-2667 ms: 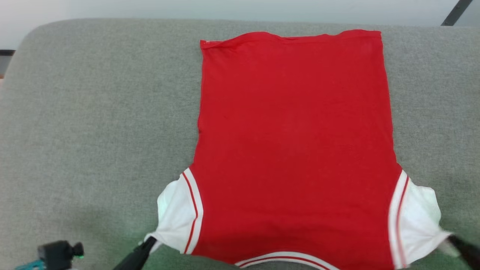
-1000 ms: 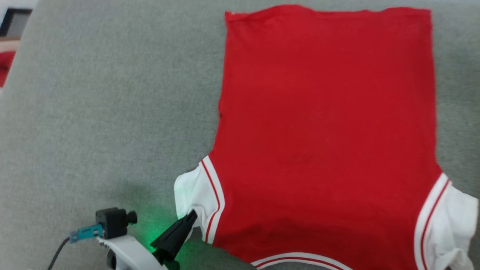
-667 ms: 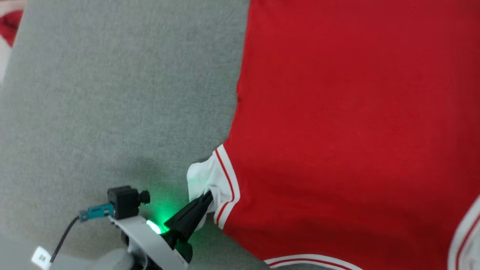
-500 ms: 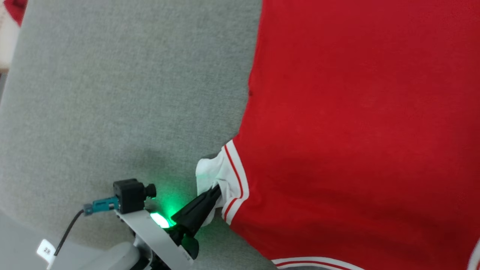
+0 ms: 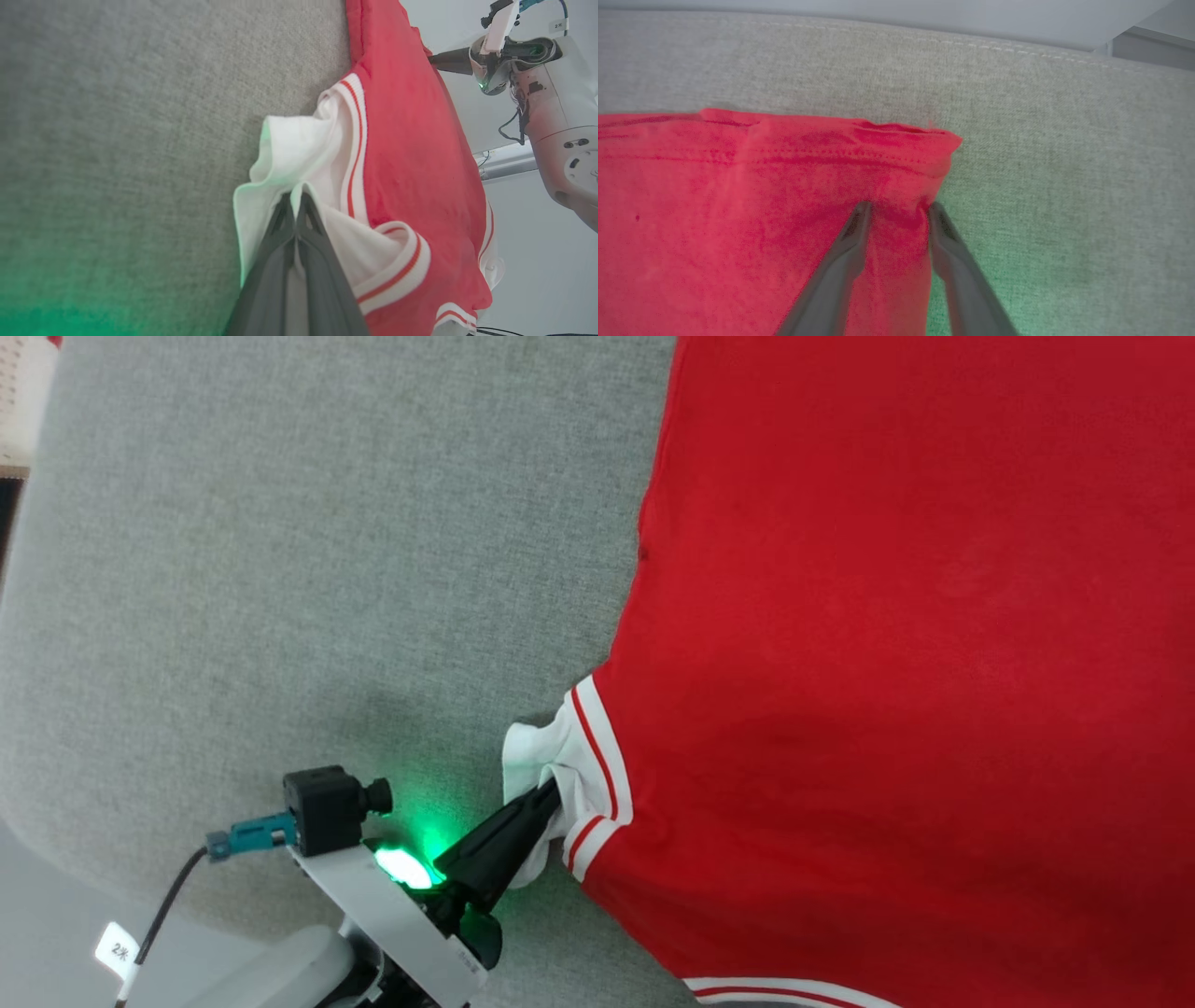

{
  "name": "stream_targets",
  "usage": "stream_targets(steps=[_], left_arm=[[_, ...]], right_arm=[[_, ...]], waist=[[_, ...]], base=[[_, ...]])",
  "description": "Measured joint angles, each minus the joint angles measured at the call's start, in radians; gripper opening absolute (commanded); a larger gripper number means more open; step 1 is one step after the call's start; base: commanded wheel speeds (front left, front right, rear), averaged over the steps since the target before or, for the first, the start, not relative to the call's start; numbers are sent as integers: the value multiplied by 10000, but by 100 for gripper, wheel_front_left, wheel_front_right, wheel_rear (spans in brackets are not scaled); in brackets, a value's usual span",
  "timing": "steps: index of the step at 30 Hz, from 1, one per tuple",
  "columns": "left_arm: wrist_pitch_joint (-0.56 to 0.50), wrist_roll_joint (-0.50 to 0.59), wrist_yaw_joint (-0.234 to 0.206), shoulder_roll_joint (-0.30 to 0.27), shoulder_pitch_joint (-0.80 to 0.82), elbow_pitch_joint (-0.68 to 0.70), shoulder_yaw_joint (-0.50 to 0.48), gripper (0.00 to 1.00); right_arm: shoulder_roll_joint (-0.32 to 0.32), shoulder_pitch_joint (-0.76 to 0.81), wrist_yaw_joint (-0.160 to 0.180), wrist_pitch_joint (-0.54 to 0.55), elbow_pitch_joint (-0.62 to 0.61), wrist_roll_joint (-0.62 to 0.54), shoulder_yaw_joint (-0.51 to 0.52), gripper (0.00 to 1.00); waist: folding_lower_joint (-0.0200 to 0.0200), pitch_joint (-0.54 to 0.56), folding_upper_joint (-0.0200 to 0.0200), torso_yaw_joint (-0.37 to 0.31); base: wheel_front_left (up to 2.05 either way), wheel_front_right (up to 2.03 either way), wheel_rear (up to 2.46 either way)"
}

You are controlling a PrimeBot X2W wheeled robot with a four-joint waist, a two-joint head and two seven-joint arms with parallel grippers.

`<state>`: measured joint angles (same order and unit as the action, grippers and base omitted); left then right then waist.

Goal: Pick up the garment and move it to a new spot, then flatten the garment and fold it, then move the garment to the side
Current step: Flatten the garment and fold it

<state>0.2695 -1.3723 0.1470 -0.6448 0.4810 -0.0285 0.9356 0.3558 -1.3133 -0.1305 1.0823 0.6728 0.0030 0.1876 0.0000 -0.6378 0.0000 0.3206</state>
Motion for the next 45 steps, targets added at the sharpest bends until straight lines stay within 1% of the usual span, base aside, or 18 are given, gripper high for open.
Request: stream_targets(steps=[4,7,9,11,14,16,19,22,26,29,32,35,37,38,39,40,43,45], left_arm=[[-23,12,0,46,-170,-140,-161,0],[-48,23,-10,50,-385,-303,-351,0],[-48,25,-65,-98,-569,-431,-556,0],[-48,88,-98,-290,-779,-570,-713,0],[-50,105,-140,-449,-1065,-669,-857,0],[-52,117,-150,-531,-1248,-683,-955,0],[-52,188,-151,-646,-1469,-721,-1049,0],[-52,244,-151,-725,-1583,-711,-1087,0],[-52,280,-151,-813,-1657,-675,-1126,0],[-52,290,-151,-874,-1708,-660,-1179,0],[-52,309,-151,-913,-1726,-662,-1225,0],[-52,360,-151,-917,-1728,-648,-1269,0],[-52,378,-151,-917,-1728,-646,-1246,0],[-54,384,-151,-918,-1728,-652,-1243,0],[-52,389,-151,-920,-1727,-650,-1243,0],[-52,391,-151,-928,-1731,-652,-1246,0],[-52,407,-151,-930,-1736,-658,-1296,0],[-52,451,-151,-874,-1742,-648,-1329,0]], right_arm=[[79,641,0,-721,-217,890,-203,0],[502,1728,-2,-918,-949,1948,-869,0],[890,2692,-2,-884,-1743,2734,-1312,0],[1277,3842,-2,-746,-2715,3540,-1509,0],[1638,5745,-2,-244,-4368,4428,-1375,0],[1682,7095,-2,140,-5570,4769,-1223,0],[1455,9087,-2,696,-7202,5143,-865,0],[974,10875,-2,1051,-8579,5417,-625,0],[347,12872,0,1195,-9787,5501,-738,0],[-23,14048,0,1225,-10293,5515,-1225,0],[-297,14888,0,1101,-10464,5524,-1850,0],[-433,15075,0,721,-10414,5463,-2197,0],[-449,15007,0,322,-10362,5342,-2220,0],[-414,14921,0,127,-10366,5308,-2242,16],[-366,14790,0,-123,-10410,5311,-2213,49],[-382,14641,-2,-318,-10431,5313,-2065,100],[-59,14452,0,-447,-10711,5315,-1858,100],[125,14350,0,-447,-11024,5394,-1469,100]], waist=[[0,296,0,-109],[0,615,0,-208],[0,861,0,-298],[0,1119,0,-410],[0,1525,0,-623],[0,1776,0,-798],[0,2088,0,-1143],[0,2362,0,-1512],[0,2673,0,-1978],[0,2858,0,-2275],[0,2995,0,-2514],[0,3070,0,-2697],[0,3102,0,-2779],[0,3121,0,-2807],[0,3142,0,-2826],[0,3163,0,-2842],[0,3240,0,-2849],[0,3280,0,-2817]], base=[[0,0,0],[0,0,0],[0,0,0],[0,0,0],[0,0,0],[0,0,0],[0,0,0],[0,0,0],[0,0,0],[0,0,0],[0,0,0],[0,0,0],[0,0,0],[0,0,0],[0,0,0],[0,0,0],[0,0,0],[0,0,0]])
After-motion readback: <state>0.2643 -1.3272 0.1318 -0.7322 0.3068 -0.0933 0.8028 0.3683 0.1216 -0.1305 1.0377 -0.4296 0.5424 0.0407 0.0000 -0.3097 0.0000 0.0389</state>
